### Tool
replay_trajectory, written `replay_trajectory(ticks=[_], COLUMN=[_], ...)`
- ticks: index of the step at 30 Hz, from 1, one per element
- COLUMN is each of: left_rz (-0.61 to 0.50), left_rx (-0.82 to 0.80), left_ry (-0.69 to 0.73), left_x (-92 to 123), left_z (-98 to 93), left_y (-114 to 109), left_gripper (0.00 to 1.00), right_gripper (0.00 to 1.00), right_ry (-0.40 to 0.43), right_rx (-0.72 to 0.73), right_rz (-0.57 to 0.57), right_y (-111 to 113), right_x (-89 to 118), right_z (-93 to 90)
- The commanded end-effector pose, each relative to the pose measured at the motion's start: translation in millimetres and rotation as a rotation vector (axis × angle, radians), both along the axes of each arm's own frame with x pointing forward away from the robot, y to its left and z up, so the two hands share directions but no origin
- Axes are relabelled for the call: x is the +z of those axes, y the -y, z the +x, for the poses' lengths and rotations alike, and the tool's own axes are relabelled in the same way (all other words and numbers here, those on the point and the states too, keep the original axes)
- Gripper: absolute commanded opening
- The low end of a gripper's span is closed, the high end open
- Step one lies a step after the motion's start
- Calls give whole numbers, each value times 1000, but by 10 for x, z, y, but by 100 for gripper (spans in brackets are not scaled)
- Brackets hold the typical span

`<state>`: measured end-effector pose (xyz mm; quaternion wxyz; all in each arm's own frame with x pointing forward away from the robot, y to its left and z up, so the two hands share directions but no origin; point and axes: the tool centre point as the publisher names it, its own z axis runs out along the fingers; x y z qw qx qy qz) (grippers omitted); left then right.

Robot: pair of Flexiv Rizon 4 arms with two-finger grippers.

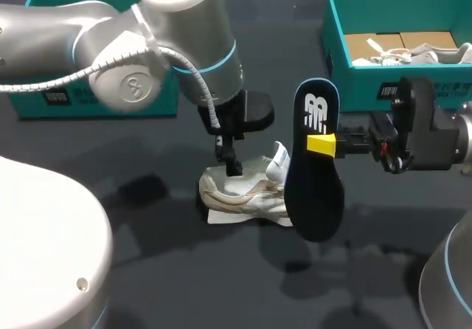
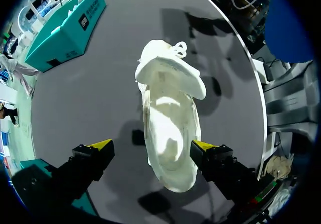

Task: Take the shoe out of the shoebox, open the shoe tongue, remove and reinsert the insole, then place the shoe into the shoebox

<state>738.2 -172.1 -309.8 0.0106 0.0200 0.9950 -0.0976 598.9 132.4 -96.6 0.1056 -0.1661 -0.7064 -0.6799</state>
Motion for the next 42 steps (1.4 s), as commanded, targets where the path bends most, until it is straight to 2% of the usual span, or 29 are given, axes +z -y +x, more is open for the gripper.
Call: replay_trajectory(ticks=[1,8,10,12,17,19,28,29,30,31,32,42], left_rz=[92,97,101,101,110,116,125,124,125,126,124,122], left_rx=[1,11,16,19,26,26,22,20,19,17,13,-60], left_ry=[-4,-17,-16,-18,-35,-40,-82,-87,-88,-91,-95,-138], left_x=[-173,-374,-431,-482,-598,-634,-731,-734,-735,-732,-728,-598], left_z=[113,233,254,272,273,252,155,147,139,128,119,81], left_y=[216,306,325,341,378,384,342,336,331,324,317,292], left_gripper=[100,100,96,90,80,68,46,41,31,4,0,0], right_gripper=[0,0,0,0,0,0,0,0,0,0,0,0], right_ry=[-1,-1,-1,-1,-1,-1,-1,-1,-1,-1,-1,-1], right_rx=[-1,-1,-1,-1,-1,-1,-1,-1,-1,-1,-1,-1], right_rz=[-1,-1,-1,-1,-1,-1,-1,-1,-1,-1,-1,-1], right_y=[-16,-16,-16,-16,-16,-16,-16,-16,-16,-16,-16,-16], right_x=[-7,-7,-7,-7,-7,-7,-7,-7,-7,-7,-7,-7], right_z=[4,4,4,4,4,4,4,4,4,4,4,4])
